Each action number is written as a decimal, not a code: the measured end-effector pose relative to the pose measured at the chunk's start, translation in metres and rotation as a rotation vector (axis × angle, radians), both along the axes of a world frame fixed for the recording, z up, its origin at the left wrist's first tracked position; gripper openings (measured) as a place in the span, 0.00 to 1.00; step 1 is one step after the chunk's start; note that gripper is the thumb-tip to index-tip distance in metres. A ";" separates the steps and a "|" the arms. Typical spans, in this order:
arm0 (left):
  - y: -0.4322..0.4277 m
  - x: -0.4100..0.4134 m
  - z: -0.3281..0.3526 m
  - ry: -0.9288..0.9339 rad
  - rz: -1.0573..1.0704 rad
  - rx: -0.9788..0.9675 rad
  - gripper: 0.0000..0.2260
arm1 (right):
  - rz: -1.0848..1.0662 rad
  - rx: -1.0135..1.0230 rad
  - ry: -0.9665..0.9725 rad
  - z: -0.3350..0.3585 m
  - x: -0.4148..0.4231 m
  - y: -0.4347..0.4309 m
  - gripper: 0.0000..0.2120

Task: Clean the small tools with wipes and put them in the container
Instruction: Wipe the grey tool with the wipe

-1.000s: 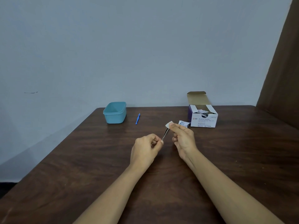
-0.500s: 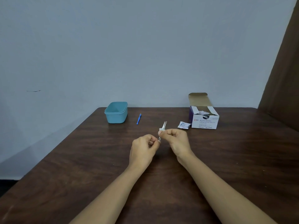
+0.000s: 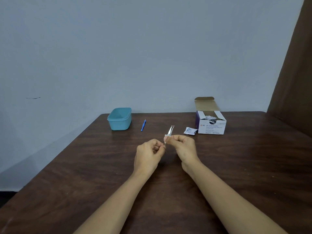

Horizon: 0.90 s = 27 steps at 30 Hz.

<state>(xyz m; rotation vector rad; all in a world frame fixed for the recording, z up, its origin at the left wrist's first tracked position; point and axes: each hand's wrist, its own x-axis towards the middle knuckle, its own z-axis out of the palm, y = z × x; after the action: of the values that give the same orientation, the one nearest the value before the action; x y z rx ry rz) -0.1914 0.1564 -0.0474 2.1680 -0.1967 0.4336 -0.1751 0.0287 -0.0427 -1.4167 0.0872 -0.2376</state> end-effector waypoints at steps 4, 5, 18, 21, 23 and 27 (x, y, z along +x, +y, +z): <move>-0.002 0.000 0.000 0.006 -0.028 -0.029 0.03 | -0.035 0.114 0.019 0.003 -0.001 -0.001 0.05; -0.002 0.000 0.000 0.006 -0.035 -0.030 0.03 | -0.047 0.154 0.025 0.004 -0.001 -0.002 0.04; 0.001 0.001 -0.004 0.026 -0.051 -0.026 0.04 | 0.007 0.203 0.049 0.001 0.007 -0.014 0.07; 0.001 0.001 -0.004 0.030 -0.056 -0.045 0.04 | 0.052 0.004 -0.011 0.000 0.004 -0.011 0.08; 0.001 0.001 -0.003 0.030 -0.052 -0.049 0.03 | 0.064 -0.073 -0.048 -0.002 0.005 -0.009 0.08; 0.003 0.001 -0.003 0.029 -0.026 -0.044 0.03 | 0.049 -0.149 -0.071 -0.008 0.007 -0.002 0.08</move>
<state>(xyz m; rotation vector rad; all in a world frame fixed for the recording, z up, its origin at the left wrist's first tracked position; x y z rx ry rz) -0.1905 0.1594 -0.0506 2.1252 -0.1970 0.3876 -0.1686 0.0270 -0.0504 -1.5546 -0.0239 -0.2574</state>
